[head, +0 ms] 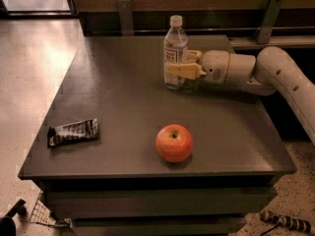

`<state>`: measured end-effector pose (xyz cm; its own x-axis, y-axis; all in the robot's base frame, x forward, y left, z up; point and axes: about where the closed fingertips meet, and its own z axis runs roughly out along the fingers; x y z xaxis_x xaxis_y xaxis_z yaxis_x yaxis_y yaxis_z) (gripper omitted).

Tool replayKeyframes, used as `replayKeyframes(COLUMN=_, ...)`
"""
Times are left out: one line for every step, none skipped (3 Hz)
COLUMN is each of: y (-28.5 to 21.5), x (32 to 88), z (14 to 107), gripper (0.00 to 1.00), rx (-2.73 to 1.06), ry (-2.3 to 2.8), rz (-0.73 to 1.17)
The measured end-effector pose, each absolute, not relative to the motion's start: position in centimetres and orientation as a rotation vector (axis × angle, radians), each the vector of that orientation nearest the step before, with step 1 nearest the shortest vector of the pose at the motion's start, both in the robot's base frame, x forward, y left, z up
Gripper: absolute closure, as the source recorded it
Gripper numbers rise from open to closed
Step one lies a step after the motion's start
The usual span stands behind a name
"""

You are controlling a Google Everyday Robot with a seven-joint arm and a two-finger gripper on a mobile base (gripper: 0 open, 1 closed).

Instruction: Place blue plastic bottle upright

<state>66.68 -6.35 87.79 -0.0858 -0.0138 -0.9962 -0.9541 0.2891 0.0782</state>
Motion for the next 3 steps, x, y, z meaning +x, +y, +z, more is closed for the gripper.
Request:
replayKeyframes(y=-6.34, x=66.68, z=87.83, gripper=0.28, rx=-0.968, ry=1.413, rz=1.036)
replayKeyframes(y=-6.01, x=66.65, z=87.86, gripper=0.04, rx=-0.972, ry=1.411, rz=1.04)
replayKeyframes(y=-5.86, x=66.64, z=87.87, gripper=0.0, rx=-0.974, ry=1.41, rz=1.042)
